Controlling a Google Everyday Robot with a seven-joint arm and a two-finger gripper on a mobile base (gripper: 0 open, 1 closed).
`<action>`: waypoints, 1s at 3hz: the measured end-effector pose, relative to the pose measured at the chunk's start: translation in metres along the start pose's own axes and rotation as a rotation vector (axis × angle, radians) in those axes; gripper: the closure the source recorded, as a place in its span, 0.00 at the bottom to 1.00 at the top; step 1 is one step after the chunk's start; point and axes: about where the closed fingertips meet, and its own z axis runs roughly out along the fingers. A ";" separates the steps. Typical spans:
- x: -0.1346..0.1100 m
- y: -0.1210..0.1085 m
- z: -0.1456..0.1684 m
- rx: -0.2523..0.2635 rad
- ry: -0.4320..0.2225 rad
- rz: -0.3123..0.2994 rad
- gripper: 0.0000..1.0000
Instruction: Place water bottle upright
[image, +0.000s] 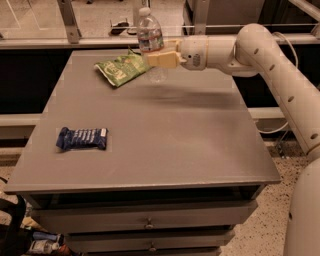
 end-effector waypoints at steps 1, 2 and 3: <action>0.013 0.001 0.003 -0.005 -0.002 0.015 1.00; 0.027 0.000 0.002 0.002 -0.014 0.026 1.00; 0.039 -0.004 0.000 0.011 -0.031 0.029 1.00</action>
Offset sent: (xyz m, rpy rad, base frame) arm 0.0037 -0.0149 -0.0486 0.0449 0.0285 -0.0312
